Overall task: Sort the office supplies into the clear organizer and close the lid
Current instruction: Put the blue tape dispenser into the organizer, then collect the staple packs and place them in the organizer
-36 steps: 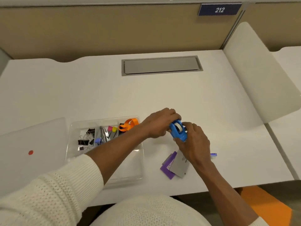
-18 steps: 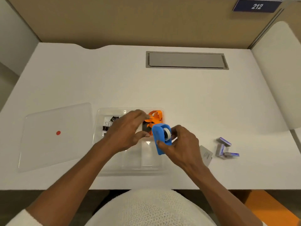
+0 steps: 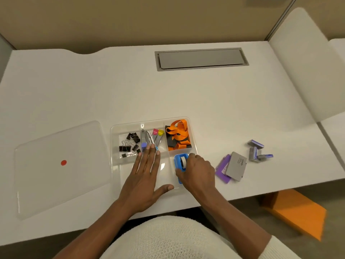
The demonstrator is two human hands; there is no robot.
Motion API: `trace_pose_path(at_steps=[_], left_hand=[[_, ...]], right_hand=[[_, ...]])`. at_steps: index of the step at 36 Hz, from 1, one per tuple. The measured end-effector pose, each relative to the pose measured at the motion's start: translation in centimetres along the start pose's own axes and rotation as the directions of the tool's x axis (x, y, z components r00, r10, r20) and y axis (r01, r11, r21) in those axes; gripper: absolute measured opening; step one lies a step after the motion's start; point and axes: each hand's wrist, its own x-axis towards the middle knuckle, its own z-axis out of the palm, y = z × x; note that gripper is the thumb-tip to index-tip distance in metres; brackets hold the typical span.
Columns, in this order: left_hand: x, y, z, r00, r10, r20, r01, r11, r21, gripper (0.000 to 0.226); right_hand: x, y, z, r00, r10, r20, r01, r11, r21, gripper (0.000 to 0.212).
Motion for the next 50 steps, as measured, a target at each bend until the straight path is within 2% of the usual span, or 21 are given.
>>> trace_pose_path(at_steps=[5,12,16,20,22,24,29,32,36,41,46,50], left_hand=[[0.2,-0.3,0.7,0.999,-0.012,0.035,0.012,1.0,0.022,0.114],[0.3,-0.3,0.9,1.0,0.015,-0.023,-0.013,0.996,0.085,0.115],[0.4,0.3,-0.3,0.998,-0.007,0.06,-0.003,0.986,0.164,0.117],[1.4,2.0,-3.2,0.972,-0.085,0.22,0.022,0.962,0.273,0.113],[2.3,3.5,-4.7,0.962,-0.122,0.246,0.031,0.939,0.344,0.11],[3.5,5.4,-6.0,0.963,-0.133,0.233,0.033,0.921,0.389,0.097],[8.0,10.6,-7.4,0.989,0.012,0.146,-0.06,0.942,0.331,0.063],[11.0,14.4,-6.9,0.986,0.134,0.104,-0.16,0.939,0.305,0.053],[15.3,19.1,-4.7,0.951,0.303,0.067,-0.31,0.936,0.164,0.043],[19.8,23.1,-1.8,0.872,0.482,0.087,-0.489,0.865,0.109,0.055],[23.3,25.6,0.4,0.801,0.576,0.165,-0.593,0.802,0.078,0.067],[25.1,26.3,1.6,0.762,0.609,0.218,-0.625,0.781,0.001,0.059]], right_hand=[[0.3,-0.9,1.6,0.999,0.039,0.015,-0.039,0.999,0.011,0.043],[-0.2,-0.1,2.0,1.0,0.006,0.011,-0.007,0.999,0.05,0.052],[-1.4,1.6,-0.3,0.991,-0.038,-0.128,0.053,0.992,0.115,0.042],[-1.9,4.9,-4.0,0.952,0.119,-0.282,-0.034,0.957,0.29,0.031],[-1.6,7.1,-5.4,0.923,0.224,-0.313,-0.102,0.927,0.361,0.029],[-1.1,9.5,-6.4,0.887,0.338,-0.314,-0.188,0.887,0.422,0.035],[0.6,15.4,-6.9,0.798,0.522,-0.3,-0.358,0.812,0.461,0.066],[2.0,18.6,-6.5,0.797,0.563,-0.221,-0.424,0.78,0.459,0.078],[3.2,21.9,-6.0,0.85,0.504,-0.152,-0.406,0.812,0.42,0.084],[4.4,24.9,-5.4,0.914,0.354,-0.197,-0.288,0.91,0.299,0.075],[5.4,26.9,-4.9,0.952,0.204,-0.227,-0.129,0.943,0.305,0.063],[6.1,28.0,-4.5,0.96,0.125,-0.249,-0.048,0.955,0.293,0.052]])
